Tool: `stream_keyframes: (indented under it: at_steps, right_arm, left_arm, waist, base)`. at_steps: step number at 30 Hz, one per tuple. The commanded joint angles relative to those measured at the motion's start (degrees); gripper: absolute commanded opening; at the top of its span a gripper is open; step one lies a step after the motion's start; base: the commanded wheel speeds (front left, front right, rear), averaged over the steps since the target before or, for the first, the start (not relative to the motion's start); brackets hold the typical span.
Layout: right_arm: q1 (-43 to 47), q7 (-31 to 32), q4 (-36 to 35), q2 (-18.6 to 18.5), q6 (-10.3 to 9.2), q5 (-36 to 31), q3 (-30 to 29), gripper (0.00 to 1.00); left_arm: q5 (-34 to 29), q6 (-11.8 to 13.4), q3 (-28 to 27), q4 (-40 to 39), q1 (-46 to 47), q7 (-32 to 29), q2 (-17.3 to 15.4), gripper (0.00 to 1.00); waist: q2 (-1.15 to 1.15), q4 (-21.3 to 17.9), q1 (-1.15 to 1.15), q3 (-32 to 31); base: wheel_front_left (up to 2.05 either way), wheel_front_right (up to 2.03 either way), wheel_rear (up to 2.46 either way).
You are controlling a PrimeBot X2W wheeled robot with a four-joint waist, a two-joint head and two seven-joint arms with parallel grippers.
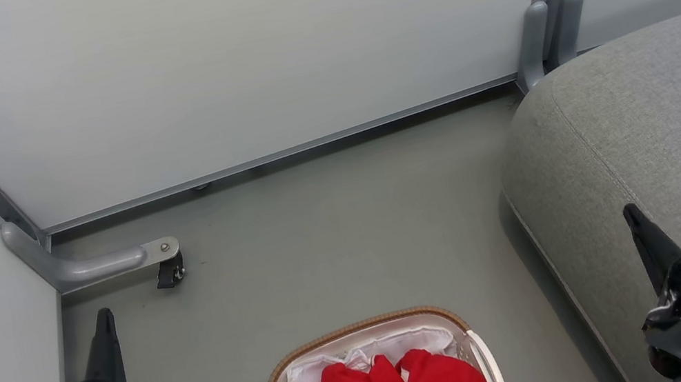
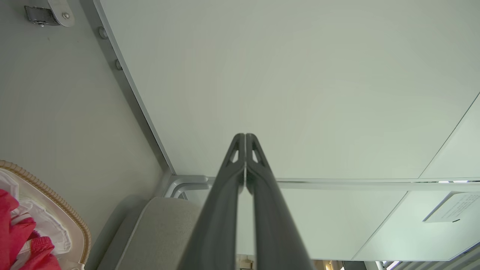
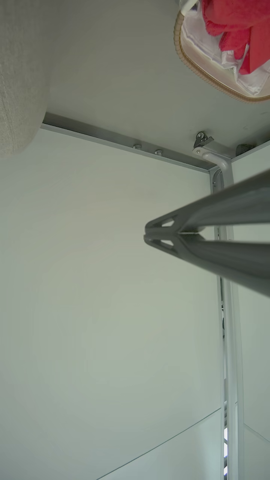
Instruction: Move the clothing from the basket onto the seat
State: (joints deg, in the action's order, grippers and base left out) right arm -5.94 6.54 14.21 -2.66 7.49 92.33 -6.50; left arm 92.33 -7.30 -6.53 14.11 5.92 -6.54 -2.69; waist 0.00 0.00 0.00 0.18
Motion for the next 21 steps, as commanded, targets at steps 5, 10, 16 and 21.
stream_keyframes:
  at_steps: [5, 10, 16, 21]
  right_arm:
    - [1.8, -0.1, 2.2, 0.7, -0.02, -0.1, 0.3, 1.0]
    - [2.0, -1.6, 2.3, 0.6, -0.02, -0.9, 1.1, 1.0]
    - [2.0, -3.3, 2.8, 0.5, -0.02, -3.0, 1.4, 1.0]
    - [1.8, -4.6, 3.1, 0.5, -0.02, -5.8, 1.0, 1.0]
  left_arm:
    - [0.0, 0.1, 0.4, 2.3, -1.7, 0.1, 0.4, 1.0]
    - [-0.6, 0.0, 2.2, 2.0, -1.8, 1.7, 0.3, 1.0]
    - [-1.3, 0.0, 4.0, 1.7, -2.1, 3.3, 0.3, 1.0]
    - [-2.7, 0.0, 5.2, 1.4, -2.0, 4.6, 0.2, 1.0]
  waist:
    - [0.0, 0.0, 0.0, 0.0]
    - [0.0, 0.0, 0.0, 0.1]
    - [0.0, 0.0, 0.0, 0.1]
    - [0.0, 0.0, 0.0, 0.2]
  base:
    - [0.0, 0.0, 0.0]
    - [0.0, 0.0, 0.0]
    - [0.0, 0.0, 0.0]
    - [0.0, 0.0, 0.0]
